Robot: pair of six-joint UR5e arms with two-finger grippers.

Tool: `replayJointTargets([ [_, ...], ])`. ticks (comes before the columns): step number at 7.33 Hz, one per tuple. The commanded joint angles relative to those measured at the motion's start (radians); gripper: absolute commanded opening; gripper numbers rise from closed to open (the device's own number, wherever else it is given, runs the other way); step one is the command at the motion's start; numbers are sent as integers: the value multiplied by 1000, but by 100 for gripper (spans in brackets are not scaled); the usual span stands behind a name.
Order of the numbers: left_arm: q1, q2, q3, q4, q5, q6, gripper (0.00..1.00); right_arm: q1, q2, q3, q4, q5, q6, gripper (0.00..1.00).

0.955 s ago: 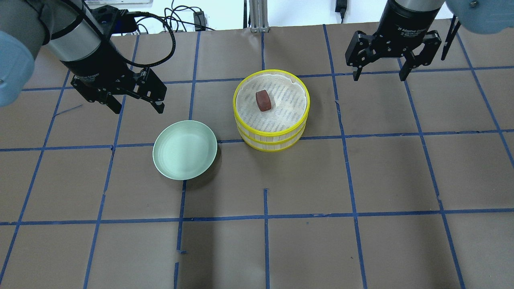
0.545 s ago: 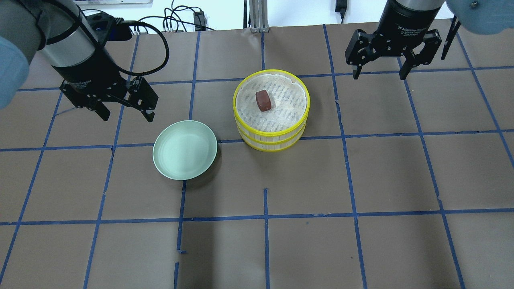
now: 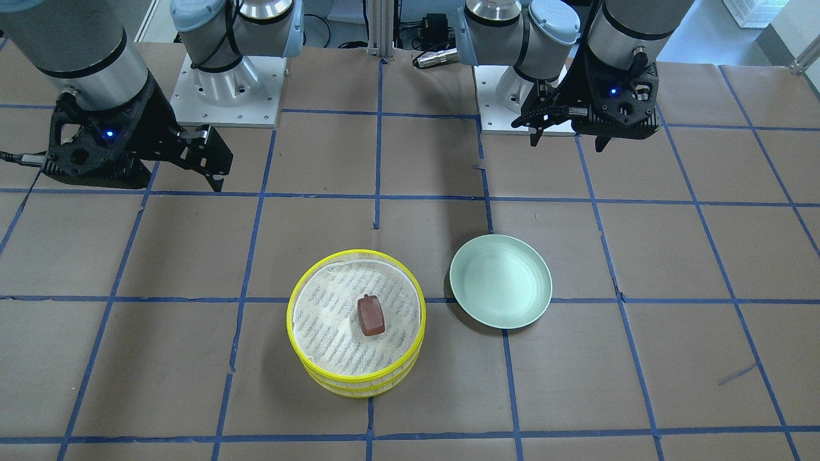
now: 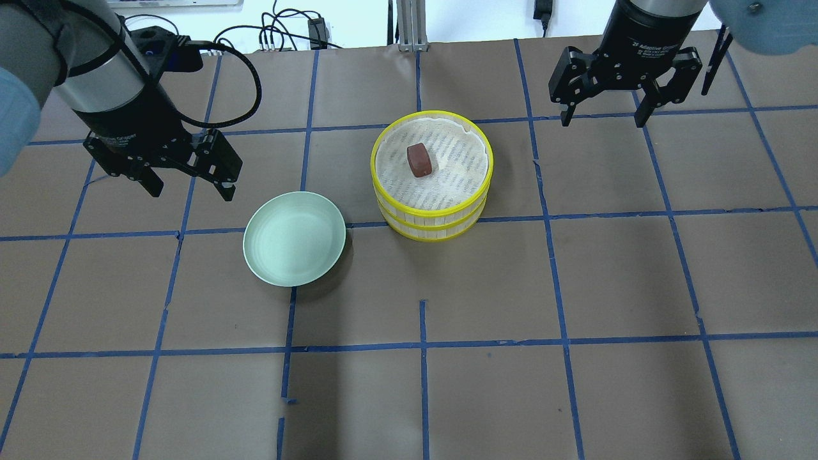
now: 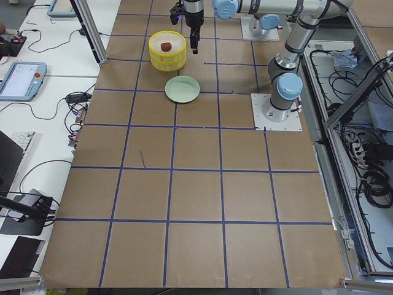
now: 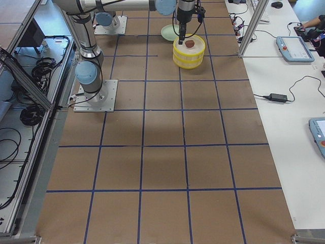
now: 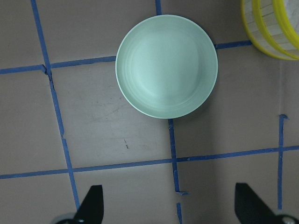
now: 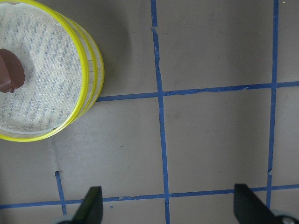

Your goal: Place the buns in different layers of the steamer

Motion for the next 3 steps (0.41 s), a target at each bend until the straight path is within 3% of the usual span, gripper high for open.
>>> replayJointTargets([
  [1, 0, 2, -1, -5, 1, 0, 100, 0, 1, 2, 0, -1, 0, 100],
  [3, 3, 2, -1, -7, 1, 0, 100, 0, 1, 2, 0, 1, 0, 100],
])
